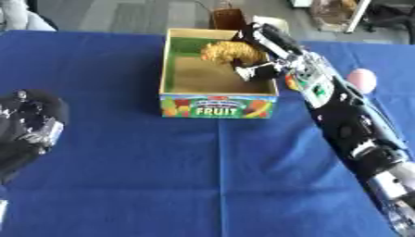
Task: Pick up objects on the table and place them in the box.
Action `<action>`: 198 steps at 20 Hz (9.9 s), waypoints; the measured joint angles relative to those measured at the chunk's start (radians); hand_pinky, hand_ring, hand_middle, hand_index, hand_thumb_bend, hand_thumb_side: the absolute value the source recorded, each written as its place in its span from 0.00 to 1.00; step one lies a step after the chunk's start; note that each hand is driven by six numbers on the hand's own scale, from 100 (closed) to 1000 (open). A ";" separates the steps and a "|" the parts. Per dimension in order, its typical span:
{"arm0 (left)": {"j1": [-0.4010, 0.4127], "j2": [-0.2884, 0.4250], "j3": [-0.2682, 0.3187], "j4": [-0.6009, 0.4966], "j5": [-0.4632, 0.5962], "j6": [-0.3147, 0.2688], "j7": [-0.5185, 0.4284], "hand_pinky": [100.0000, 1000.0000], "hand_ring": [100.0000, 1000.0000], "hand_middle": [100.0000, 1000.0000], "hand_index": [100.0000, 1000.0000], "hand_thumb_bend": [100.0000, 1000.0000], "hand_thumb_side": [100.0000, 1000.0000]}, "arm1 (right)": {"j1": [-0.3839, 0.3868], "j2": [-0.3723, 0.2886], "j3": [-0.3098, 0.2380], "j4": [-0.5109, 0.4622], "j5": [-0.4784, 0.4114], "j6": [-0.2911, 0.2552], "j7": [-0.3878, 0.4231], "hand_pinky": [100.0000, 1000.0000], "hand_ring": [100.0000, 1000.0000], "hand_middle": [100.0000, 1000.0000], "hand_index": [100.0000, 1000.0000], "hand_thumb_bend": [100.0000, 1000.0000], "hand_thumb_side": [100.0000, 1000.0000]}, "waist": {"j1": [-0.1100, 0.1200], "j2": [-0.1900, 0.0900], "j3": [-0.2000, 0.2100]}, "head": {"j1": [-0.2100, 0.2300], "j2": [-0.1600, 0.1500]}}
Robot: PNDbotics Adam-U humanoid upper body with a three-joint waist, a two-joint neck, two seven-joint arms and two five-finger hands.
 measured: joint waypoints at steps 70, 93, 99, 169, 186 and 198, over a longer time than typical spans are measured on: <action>0.010 0.001 0.012 -0.001 -0.008 -0.003 0.015 0.50 0.43 0.47 0.55 0.14 0.05 | 0.159 -0.315 -0.127 0.239 -0.028 0.277 -0.255 0.36 0.25 0.18 0.33 0.00 0.00 | 0.009 -0.001 -0.086 | 0.029 -0.034; 0.010 0.001 0.012 -0.006 -0.008 -0.003 0.016 0.50 0.43 0.47 0.55 0.15 0.05 | 0.109 -0.283 -0.100 0.018 -0.176 0.221 -0.398 0.18 0.10 0.03 0.19 0.00 0.00 | 0.007 -0.002 -0.085 | 0.022 -0.034; 0.010 0.001 0.012 -0.006 -0.007 -0.002 0.015 0.50 0.43 0.47 0.55 0.15 0.05 | 0.057 -0.226 -0.049 -0.060 -0.205 0.184 -0.321 0.18 0.10 0.03 0.19 0.00 0.00 | 0.000 -0.004 -0.073 | 0.016 -0.034; 0.001 0.001 0.009 -0.012 0.000 -0.006 0.011 0.49 0.42 0.47 0.55 0.15 0.04 | 0.090 -0.155 -0.095 0.165 0.119 0.286 -0.207 0.66 0.65 0.45 0.60 0.05 0.00 | 0.019 0.007 -0.051 | 0.004 -0.052; 0.001 0.001 0.009 -0.012 0.000 -0.006 0.011 0.49 0.42 0.47 0.55 0.15 0.04 | 0.062 -0.165 -0.065 -0.063 -0.096 0.272 -0.350 0.50 0.47 0.10 0.24 0.00 0.00 | 0.016 0.006 -0.062 | 0.005 -0.052; 0.001 0.000 0.009 -0.012 0.001 -0.004 0.008 0.49 0.42 0.47 0.54 0.16 0.04 | 0.017 -0.052 0.020 -0.125 -0.090 0.199 -0.166 0.59 0.57 0.25 0.41 0.00 0.00 | 0.016 0.004 -0.039 | -0.014 -0.052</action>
